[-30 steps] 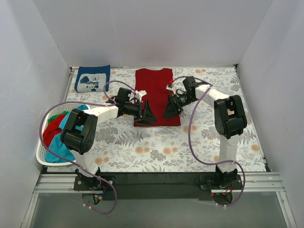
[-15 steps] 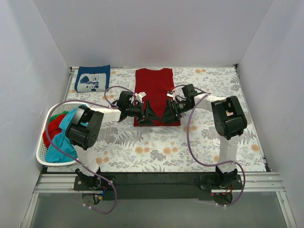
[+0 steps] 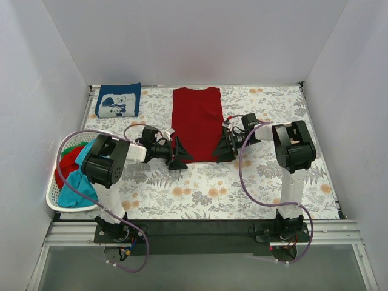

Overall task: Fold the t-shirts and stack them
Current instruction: Fold the tshirt

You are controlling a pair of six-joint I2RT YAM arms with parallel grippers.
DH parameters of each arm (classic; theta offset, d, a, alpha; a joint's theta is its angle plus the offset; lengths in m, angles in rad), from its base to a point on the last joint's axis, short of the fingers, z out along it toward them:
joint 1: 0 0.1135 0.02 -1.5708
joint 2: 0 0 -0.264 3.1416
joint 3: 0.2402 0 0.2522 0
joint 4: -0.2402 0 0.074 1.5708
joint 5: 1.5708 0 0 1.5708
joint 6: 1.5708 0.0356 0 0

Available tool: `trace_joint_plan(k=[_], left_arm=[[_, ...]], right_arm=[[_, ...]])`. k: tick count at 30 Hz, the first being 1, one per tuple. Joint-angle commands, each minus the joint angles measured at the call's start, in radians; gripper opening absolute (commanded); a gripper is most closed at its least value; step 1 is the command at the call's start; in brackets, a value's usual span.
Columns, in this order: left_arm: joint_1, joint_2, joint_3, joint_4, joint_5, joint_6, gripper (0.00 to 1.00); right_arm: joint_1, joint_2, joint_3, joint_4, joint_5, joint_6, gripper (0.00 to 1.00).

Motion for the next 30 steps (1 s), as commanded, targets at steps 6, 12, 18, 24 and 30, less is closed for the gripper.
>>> trace_joint_plan(k=[6, 12, 18, 24, 30], left_arm=[[0.007, -0.204, 0.061, -0.143, 0.030, 0.103, 0.70], [0.017, -0.109, 0.133, -0.151, -0.027, 0.141, 0.66], [0.065, -0.006, 0.146, -0.159, -0.042, 0.160, 0.66], [0.077, 0.002, 0.139, -0.249, -0.051, 0.218, 0.63], [0.080, -0.136, 0.181, -0.381, 0.009, 0.376, 0.52]], right_arm=[[-0.004, -0.159, 0.080, -0.203, 0.002, -0.169, 0.96], [-0.007, -0.063, 0.139, -0.209, 0.063, -0.223, 0.93], [-0.018, 0.026, 0.151, -0.225, 0.136, -0.295, 0.89], [-0.038, 0.022, 0.117, -0.286, 0.213, -0.390, 0.81], [-0.044, -0.128, 0.180, -0.404, 0.207, -0.486, 0.69]])
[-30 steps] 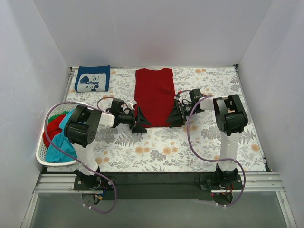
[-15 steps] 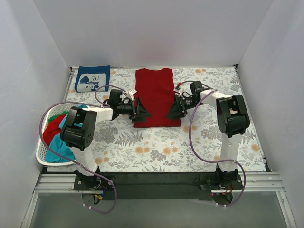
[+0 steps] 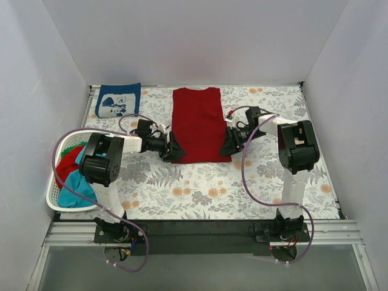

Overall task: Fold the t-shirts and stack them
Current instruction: Fold the tshirt

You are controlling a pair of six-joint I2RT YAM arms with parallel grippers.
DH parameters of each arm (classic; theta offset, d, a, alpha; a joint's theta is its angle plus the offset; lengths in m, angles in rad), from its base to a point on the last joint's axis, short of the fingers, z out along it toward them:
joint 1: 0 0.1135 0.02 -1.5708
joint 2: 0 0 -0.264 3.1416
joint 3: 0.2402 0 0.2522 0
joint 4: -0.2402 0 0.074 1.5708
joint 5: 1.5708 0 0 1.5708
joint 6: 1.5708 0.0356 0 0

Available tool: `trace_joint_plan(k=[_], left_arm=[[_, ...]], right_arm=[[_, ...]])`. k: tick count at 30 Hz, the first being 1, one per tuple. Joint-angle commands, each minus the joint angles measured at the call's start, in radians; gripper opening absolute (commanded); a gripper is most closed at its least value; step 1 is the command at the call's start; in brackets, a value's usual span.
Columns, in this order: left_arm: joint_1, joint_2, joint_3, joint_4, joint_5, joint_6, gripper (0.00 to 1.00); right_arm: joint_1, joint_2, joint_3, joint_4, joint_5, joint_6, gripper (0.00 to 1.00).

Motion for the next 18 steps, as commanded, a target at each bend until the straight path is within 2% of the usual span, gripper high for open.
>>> trace_joint_plan(k=[1, 3, 5, 9, 14, 18], left_arm=[[0.006, -0.153, 0.070, -0.140, 0.026, 0.164, 0.50], [0.006, -0.185, 0.092, -0.235, -0.003, 0.307, 0.44], [0.004, -0.223, 0.124, -0.298, -0.048, 0.490, 0.40], [-0.006, -0.266, 0.128, -0.407, -0.160, 0.768, 0.36], [-0.069, -0.319, 0.065, -0.383, -0.312, 0.956, 0.33], [-0.100, -0.325, 0.037, -0.375, -0.353, 1.050, 0.33]], right_arm=[[-0.009, -0.162, 0.047, -0.112, 0.068, -0.143, 0.67], [-0.006, -0.206, 0.049, -0.124, 0.117, -0.206, 0.62], [0.016, -0.260, 0.036, -0.125, 0.233, -0.326, 0.60], [0.080, -0.311, 0.010, -0.116, 0.408, -0.501, 0.56], [0.187, -0.357, -0.069, -0.037, 0.557, -0.636, 0.54], [0.235, -0.354, -0.123, 0.003, 0.612, -0.667, 0.51]])
